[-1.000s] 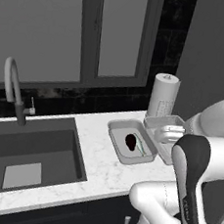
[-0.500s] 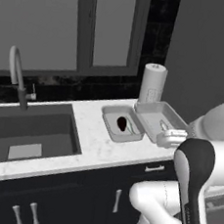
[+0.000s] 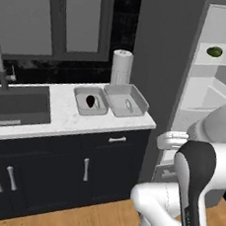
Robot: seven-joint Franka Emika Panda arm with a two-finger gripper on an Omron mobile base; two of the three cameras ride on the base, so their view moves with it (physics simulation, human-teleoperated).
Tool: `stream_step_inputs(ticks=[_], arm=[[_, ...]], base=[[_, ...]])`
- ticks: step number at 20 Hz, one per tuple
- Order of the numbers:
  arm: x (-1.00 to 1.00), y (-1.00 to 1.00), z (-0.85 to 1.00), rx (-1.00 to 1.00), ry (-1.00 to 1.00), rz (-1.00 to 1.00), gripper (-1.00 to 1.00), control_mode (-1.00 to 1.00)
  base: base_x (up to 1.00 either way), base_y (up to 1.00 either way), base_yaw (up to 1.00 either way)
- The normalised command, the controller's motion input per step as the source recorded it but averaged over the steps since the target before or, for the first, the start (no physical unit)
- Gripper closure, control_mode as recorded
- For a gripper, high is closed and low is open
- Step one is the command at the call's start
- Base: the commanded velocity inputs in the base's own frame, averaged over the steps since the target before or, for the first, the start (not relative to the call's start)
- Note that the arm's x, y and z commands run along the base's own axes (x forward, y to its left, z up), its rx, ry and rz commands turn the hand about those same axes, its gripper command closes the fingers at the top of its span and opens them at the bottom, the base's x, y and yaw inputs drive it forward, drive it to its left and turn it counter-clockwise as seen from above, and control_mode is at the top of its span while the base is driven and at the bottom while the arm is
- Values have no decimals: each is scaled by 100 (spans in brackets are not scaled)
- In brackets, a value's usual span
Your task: Place one avocado and one fish in each tupperware on the nearby counter, to pack two identical lunches.
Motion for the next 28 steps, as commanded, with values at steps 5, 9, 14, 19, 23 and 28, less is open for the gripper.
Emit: stream_step_inputs(ticks=[5, 9, 14, 19, 23, 28], arm=[[0, 0, 0, 0, 0, 0, -100, 100], [0, 0, 0, 0, 0, 0, -100, 100], [0, 0, 0, 0, 0, 0, -100, 100], [0, 0, 0, 0, 0, 0, -100, 100], [0, 0, 0, 0, 0, 0, -100, 100], [54, -14, 11, 3, -9, 2, -100, -100]], base=[[-8, -100, 0], [38, -96, 1], [62, -66, 0], [67, -40, 0], [65, -18, 0], [0, 0, 0]])
